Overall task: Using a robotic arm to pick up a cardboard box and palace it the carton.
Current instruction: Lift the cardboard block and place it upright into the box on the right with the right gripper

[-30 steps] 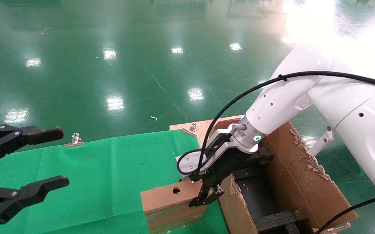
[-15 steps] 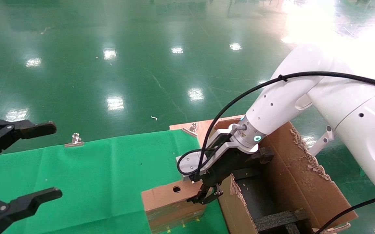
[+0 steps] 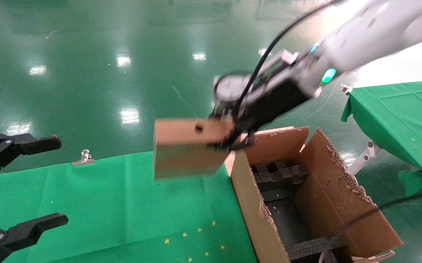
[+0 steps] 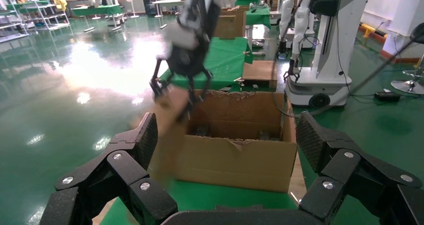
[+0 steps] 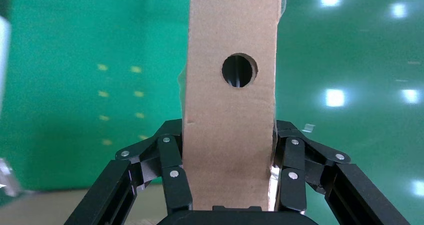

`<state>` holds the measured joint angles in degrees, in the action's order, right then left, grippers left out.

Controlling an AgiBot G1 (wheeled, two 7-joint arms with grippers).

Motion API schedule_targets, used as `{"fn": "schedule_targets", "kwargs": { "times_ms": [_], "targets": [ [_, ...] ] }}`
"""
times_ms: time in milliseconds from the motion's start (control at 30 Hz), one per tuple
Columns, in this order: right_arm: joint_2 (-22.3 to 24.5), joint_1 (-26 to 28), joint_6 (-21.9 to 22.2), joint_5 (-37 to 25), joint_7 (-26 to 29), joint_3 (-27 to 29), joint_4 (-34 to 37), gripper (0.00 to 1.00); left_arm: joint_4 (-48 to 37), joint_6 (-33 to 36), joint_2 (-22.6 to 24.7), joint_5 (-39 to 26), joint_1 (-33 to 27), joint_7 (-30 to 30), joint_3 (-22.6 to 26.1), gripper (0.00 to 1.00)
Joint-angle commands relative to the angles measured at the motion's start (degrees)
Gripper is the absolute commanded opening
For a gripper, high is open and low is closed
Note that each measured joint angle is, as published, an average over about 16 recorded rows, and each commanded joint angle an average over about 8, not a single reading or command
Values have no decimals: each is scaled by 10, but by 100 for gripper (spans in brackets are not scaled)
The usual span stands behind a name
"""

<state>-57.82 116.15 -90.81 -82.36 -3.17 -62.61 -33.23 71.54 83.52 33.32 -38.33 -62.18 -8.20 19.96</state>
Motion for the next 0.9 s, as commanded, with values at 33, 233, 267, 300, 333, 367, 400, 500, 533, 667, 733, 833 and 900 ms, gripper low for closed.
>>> {"fn": "schedule_targets", "kwargs": {
  "times_ms": [33,233,267,300,333,367,400,500,533,667,733,833,900],
  "targets": [
    [1,34,-2,1,-13,-3,21,0,0,0,0,0,0,0,0,100],
    [4,83,-4,9,-44,-32,68,0,0,0,0,0,0,0,0,100],
    [6,88,-4,10,-48,-37,74,0,0,0,0,0,0,0,0,100],
    [9,92,-4,11,-50,-43,80,0,0,0,0,0,0,0,0,100],
    [13,97,-4,11,-53,-48,86,0,0,0,0,0,0,0,0,100],
    [18,102,-4,11,-55,-54,91,0,0,0,0,0,0,0,0,100],
    [23,107,-4,10,-56,-60,96,0,0,0,0,0,0,0,0,100],
    [44,129,-4,3,-58,-80,109,0,0,0,0,0,0,0,0,100],
    [52,137,-4,-1,-57,-87,112,0,0,0,0,0,0,0,0,100],
    [85,163,-5,-15,-53,-117,118,0,0,0,0,0,0,0,0,100],
    [102,171,-5,-21,-48,-131,118,0,0,0,0,0,0,0,0,100],
    [129,179,-6,-26,-37,-153,114,0,0,0,0,0,0,0,0,100],
    [147,183,-6,-27,-27,-168,107,0,0,0,0,0,0,0,0,100]
  ]
}}
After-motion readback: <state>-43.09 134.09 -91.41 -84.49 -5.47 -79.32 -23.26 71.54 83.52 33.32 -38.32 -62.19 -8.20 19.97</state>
